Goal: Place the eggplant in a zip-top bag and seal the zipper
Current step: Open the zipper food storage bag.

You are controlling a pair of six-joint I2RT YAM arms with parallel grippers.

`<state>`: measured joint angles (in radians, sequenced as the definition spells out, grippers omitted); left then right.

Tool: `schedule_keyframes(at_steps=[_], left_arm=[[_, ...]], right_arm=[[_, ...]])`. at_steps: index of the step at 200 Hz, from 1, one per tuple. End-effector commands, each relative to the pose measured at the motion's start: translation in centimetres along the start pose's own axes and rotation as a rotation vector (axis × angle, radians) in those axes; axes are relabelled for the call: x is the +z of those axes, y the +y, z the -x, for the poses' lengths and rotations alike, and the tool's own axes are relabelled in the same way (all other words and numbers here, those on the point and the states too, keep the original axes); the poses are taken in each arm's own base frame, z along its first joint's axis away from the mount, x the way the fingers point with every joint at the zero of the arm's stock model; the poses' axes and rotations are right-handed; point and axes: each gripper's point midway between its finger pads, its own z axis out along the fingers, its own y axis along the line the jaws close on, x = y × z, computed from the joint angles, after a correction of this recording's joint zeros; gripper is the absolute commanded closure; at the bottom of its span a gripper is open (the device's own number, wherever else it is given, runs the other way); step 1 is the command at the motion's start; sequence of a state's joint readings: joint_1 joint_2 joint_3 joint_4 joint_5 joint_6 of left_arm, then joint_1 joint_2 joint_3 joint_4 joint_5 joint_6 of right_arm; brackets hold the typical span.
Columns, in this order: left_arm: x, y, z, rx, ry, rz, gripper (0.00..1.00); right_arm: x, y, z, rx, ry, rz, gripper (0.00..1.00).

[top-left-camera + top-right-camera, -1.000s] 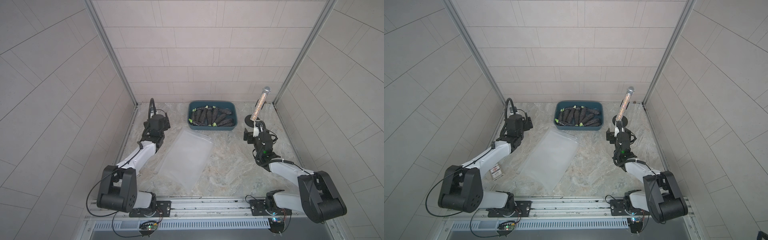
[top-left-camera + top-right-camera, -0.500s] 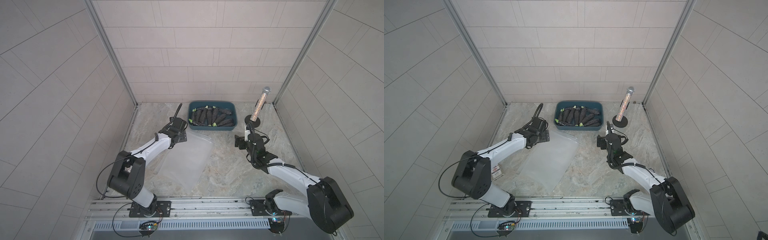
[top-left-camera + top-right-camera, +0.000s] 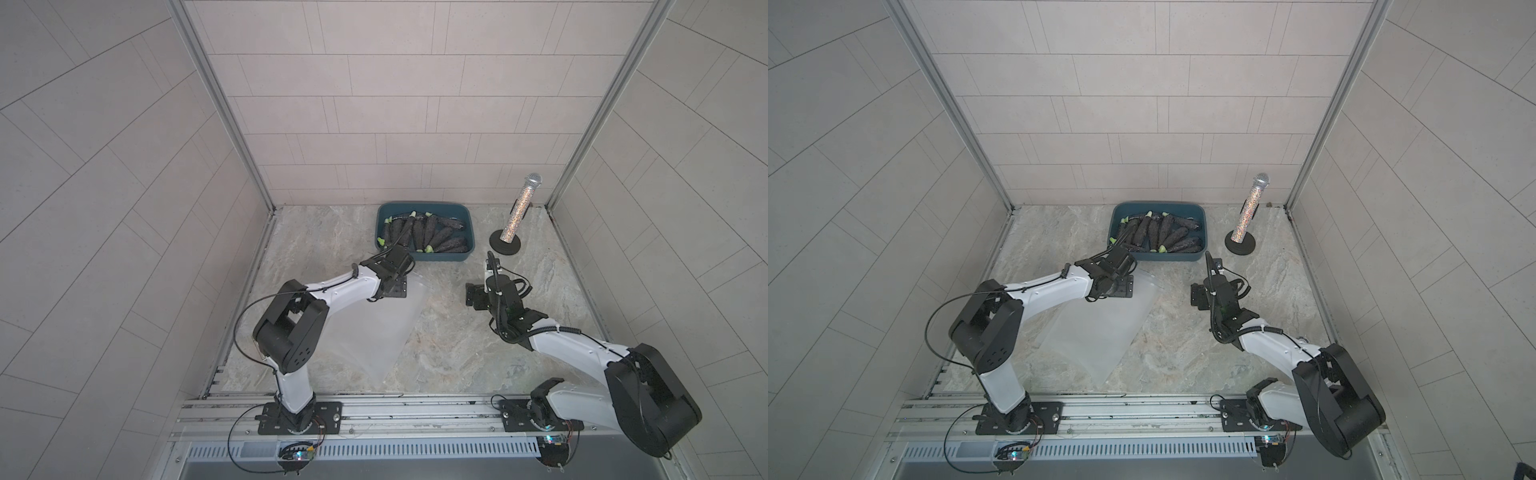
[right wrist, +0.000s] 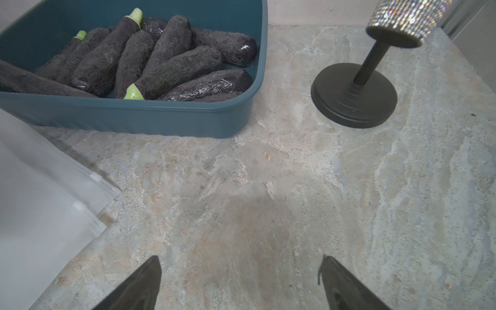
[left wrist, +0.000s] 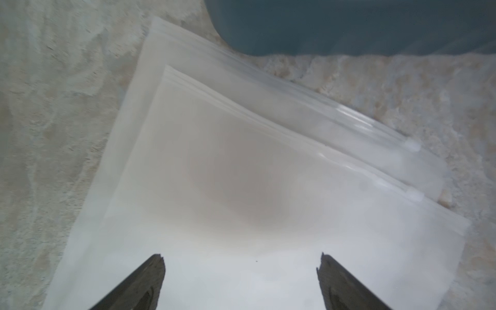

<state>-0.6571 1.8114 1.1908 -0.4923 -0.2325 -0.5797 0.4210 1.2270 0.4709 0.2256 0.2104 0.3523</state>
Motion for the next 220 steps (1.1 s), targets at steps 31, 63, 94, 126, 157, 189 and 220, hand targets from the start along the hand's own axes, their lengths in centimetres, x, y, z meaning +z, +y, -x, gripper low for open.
schedule_keyframes(at_steps=[31,63,94,126,157,189,220], left_arm=[[2.5,-0.1,-1.4,0.018,0.049,0.035,0.07],[4.2,0.7,-3.7,0.042,0.09,0.062,0.14],[4.9,0.9,-5.3,0.045,0.116,0.051,0.39],[5.3,0.8,-6.5,0.045,0.14,0.024,0.65],[5.1,0.4,-6.7,0.041,0.145,-0.005,0.74],[1.9,0.1,-3.2,0.024,0.047,-0.027,0.4],[1.2,0.0,-1.5,0.021,0.023,-0.012,0.18]], right_arm=[[0.0,-0.5,-1.1,0.005,0.032,-0.03,0.06],[0.0,-0.5,-1.1,0.009,0.035,-0.027,0.07],[-0.2,-0.6,-1.1,0.008,0.038,-0.028,0.08],[-0.4,-0.6,-1.2,0.003,0.04,-0.028,0.09],[-0.5,-0.6,-1.2,-0.003,0.043,-0.023,0.1],[-0.8,-0.7,-1.0,-0.015,0.041,-0.024,0.1],[-0.9,-0.5,-0.5,-0.009,0.029,-0.015,0.1]])
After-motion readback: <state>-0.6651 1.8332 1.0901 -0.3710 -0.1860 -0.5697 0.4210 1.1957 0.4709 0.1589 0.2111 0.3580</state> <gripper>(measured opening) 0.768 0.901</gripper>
